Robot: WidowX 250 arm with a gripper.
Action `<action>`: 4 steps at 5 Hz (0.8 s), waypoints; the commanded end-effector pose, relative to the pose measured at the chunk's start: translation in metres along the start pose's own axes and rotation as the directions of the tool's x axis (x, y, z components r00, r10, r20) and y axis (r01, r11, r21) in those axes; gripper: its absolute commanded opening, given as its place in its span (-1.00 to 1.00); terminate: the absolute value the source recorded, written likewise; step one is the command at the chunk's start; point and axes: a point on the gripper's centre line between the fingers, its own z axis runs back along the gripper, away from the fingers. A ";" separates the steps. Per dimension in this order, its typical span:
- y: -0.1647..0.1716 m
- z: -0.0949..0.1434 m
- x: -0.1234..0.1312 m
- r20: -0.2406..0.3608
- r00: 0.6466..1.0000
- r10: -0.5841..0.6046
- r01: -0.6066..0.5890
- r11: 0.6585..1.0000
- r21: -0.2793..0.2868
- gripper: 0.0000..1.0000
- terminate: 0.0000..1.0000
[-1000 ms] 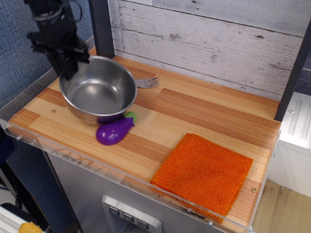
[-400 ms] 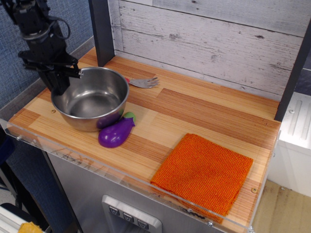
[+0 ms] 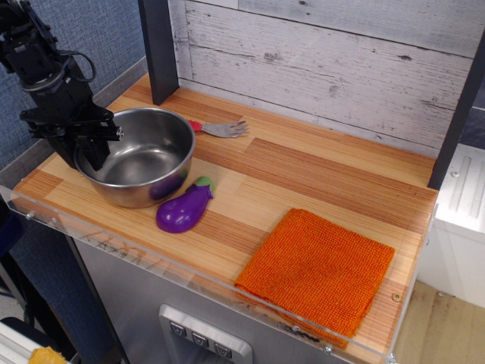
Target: Put the pot to the left of the eggplant.
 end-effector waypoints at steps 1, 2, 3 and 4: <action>-0.004 0.015 0.005 0.026 0.999 -0.018 0.017 0.999 0.030 1.00 -1.00; -0.005 0.023 0.011 0.035 0.998 -0.044 0.042 0.998 0.050 1.00 -1.00; -0.011 0.041 0.019 0.077 0.996 -0.054 0.051 0.998 0.044 1.00 -1.00; -0.022 0.068 0.028 0.110 0.992 -0.068 0.062 0.996 0.059 1.00 -1.00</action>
